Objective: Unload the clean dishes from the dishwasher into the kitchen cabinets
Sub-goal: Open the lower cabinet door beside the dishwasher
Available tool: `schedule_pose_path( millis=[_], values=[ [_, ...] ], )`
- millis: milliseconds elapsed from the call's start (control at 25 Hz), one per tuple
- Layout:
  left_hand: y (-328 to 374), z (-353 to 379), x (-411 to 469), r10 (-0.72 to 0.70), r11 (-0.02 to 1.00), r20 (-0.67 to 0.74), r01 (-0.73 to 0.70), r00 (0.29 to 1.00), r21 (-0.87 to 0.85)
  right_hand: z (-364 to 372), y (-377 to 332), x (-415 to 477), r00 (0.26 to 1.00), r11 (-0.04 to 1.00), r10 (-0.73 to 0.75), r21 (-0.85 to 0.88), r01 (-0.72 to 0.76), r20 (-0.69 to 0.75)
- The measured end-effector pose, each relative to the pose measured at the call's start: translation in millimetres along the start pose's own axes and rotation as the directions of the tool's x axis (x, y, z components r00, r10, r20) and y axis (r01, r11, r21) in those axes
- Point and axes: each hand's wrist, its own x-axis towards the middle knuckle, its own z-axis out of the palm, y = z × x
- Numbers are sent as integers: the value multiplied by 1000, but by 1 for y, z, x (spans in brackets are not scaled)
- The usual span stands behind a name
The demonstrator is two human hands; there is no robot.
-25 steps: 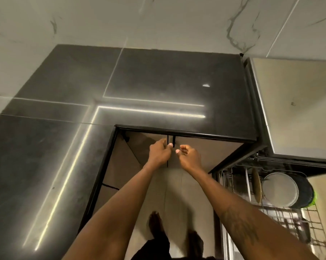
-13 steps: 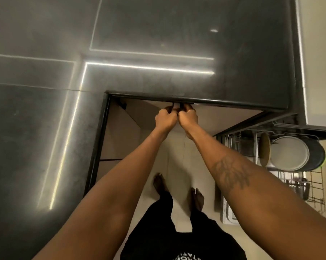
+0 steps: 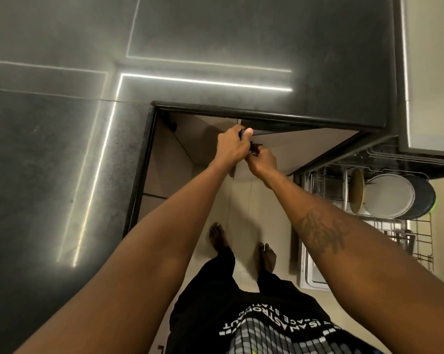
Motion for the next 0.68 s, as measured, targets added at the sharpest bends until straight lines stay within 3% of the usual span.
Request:
schedule_pose_path(
  millis=[80, 160, 240, 320, 480, 680],
  values=[
    [-8, 0, 1, 27, 994, 22, -29, 999, 102, -3, 4, -13, 982, 995, -99, -20, 97, -162],
    [-10, 1, -2, 27, 980, 28, -32, 999, 194, -9, 7, -32, 872, 953, -299, -87, 289, -388],
    [-6, 1, -5, 9, 969, 23, -14, 1000, 246, -18, 5, -43, 769, 889, -454, -178, 421, -449],
    [-4, 4, -11, -6, 963, 16, 1, 1000, 270, -30, 6, -44, 738, 839, -544, -280, 467, -399],
    [1, 6, -24, -36, 929, 81, 3, 996, 369, -50, 19, -45, 840, 809, -518, -411, 419, -164],
    [17, 10, -29, -87, 771, 249, -93, 964, 629, -57, 41, -59, 813, 783, -560, -426, 454, -162]
  ],
)
